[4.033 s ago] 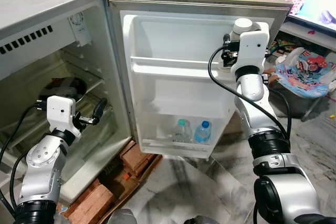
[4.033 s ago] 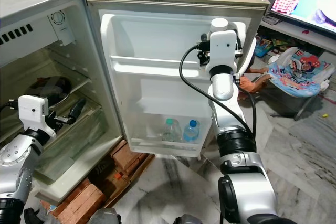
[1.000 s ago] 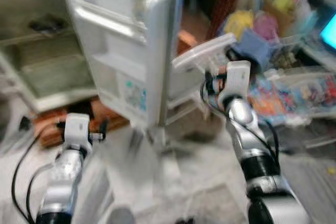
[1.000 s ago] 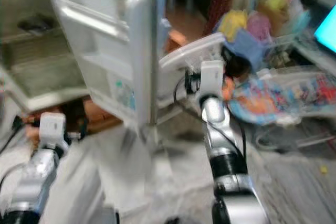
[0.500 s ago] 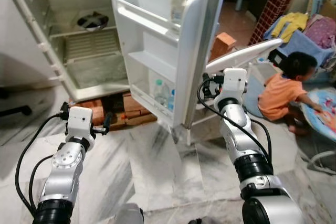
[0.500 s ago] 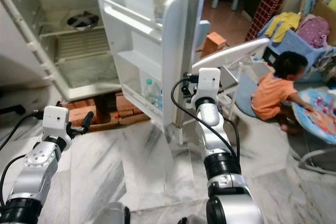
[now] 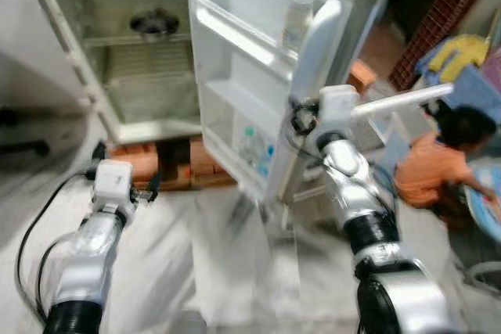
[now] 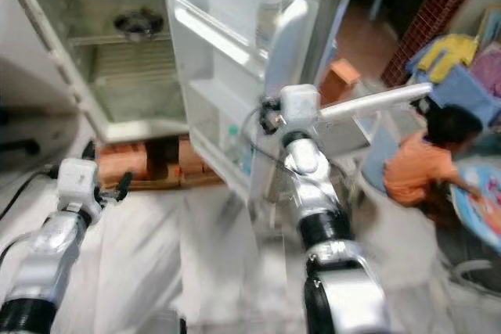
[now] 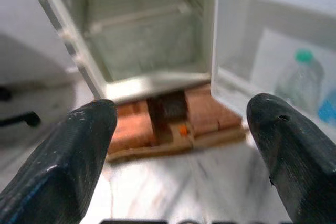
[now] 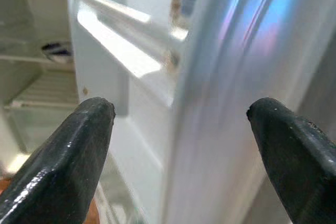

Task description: Restocking fridge

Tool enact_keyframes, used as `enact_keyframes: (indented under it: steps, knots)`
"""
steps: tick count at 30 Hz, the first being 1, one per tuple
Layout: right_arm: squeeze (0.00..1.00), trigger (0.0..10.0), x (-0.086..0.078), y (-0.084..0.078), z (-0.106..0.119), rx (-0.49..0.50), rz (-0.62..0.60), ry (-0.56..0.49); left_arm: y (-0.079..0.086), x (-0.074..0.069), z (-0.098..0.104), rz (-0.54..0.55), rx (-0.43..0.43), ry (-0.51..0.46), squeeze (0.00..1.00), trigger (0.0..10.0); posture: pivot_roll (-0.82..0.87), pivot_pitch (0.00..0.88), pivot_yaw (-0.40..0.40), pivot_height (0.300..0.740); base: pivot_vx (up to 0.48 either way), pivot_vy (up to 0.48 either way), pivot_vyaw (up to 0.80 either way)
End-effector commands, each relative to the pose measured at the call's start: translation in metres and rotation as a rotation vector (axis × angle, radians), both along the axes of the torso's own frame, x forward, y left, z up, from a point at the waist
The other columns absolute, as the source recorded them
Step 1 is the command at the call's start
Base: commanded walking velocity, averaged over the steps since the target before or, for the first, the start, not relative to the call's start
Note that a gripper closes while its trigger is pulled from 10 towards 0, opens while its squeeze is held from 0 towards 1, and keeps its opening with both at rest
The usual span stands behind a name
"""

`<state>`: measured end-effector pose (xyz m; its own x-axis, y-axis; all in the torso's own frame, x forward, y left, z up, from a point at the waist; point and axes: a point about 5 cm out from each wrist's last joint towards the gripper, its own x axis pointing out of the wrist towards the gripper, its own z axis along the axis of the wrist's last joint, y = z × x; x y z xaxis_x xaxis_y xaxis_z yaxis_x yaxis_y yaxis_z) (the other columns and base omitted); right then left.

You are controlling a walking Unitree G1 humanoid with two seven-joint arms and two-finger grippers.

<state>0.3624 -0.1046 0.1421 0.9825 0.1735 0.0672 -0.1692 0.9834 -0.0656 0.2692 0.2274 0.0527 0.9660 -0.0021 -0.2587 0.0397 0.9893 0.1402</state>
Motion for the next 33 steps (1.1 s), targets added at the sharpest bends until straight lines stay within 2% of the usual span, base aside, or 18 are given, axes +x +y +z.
enact_keyframes:
  steps: [1,7,11,14,16,18,20,23,24,25,28,30,33]
  knots:
    - [0.00,10.0,0.001,-0.016,-0.002,-0.013,-0.041,0.007,-0.006,0.001,0.000,-0.015,-0.017,-0.002,0.00,10.0,0.17,0.000,-0.052,0.740,0.480,0.000,0.53]
    - [0.00,10.0,-0.001,-0.020,-0.002,-0.032,-0.036,-0.017,-0.008,-0.003,-0.004,-0.014,-0.030,0.017,0.00,10.0,0.17,0.000,-0.057,0.740,0.000,0.000,0.07]
    - [0.00,10.0,-0.005,-0.023,-0.004,-0.006,-0.009,-0.011,-0.009,-0.004,-0.005,-0.016,-0.029,0.021,0.00,10.0,0.17,0.000,-0.061,0.740,0.000,0.000,0.00]
    - [0.00,10.0,-0.010,-0.021,-0.006,0.010,0.052,-0.013,-0.008,-0.005,-0.006,-0.011,-0.031,0.028,0.00,10.0,0.17,0.000,-0.063,0.740,0.000,0.000,0.00]
    - [0.00,10.0,-0.019,-0.015,-0.007,0.055,0.191,-0.010,-0.008,-0.006,-0.006,-0.010,-0.028,0.031,0.00,10.0,0.17,0.000,-0.064,0.740,0.000,0.000,0.00]
    - [0.00,10.0,-0.021,-0.014,-0.007,0.058,0.213,-0.010,-0.008,-0.006,-0.007,-0.010,-0.027,0.032,0.00,10.0,0.17,0.000,-0.064,0.740,0.000,0.000,0.00]
    - [0.00,10.0,-0.029,-0.016,-0.014,0.065,0.290,0.029,-0.008,-0.007,-0.007,-0.010,-0.026,0.037,0.00,10.0,0.17,0.000,-0.064,0.740,0.000,0.000,0.00]
    - [0.00,10.0,-0.034,-0.032,-0.027,0.013,0.249,0.075,-0.006,-0.008,-0.008,-0.004,-0.022,0.051,0.00,10.0,0.16,0.000,-0.065,0.740,0.000,0.000,0.00]
    - [0.00,10.0,-0.037,-0.045,-0.037,-0.031,0.209,0.121,-0.005,-0.009,-0.009,-0.004,-0.020,0.062,0.00,10.0,0.16,0.000,-0.065,0.740,0.000,0.000,0.00]
    - [0.00,10.0,-0.039,-0.050,-0.040,-0.058,0.191,0.130,-0.005,-0.010,-0.010,-0.002,-0.018,0.067,0.00,10.0,0.16,0.000,-0.065,0.740,0.000,0.000,0.00]
    - [0.00,10.0,-0.042,-0.062,-0.043,-0.065,0.145,0.143,-0.003,-0.013,-0.011,0.001,-0.016,0.073,0.00,10.0,0.16,0.000,-0.064,0.740,0.000,0.000,0.00]
    - [0.00,10.0,-0.043,-0.077,-0.044,-0.111,0.074,0.159,-0.002,-0.014,-0.011,-0.001,-0.012,0.079,0.00,10.0,0.16,0.000,-0.063,0.740,0.000,0.000,0.00]
    - [0.00,10.0,-0.045,-0.091,-0.043,-0.111,0.015,0.173,-0.001,-0.015,-0.012,-0.001,-0.004,0.091,0.00,10.0,0.16,0.000,-0.061,0.740,0.000,0.000,0.00]
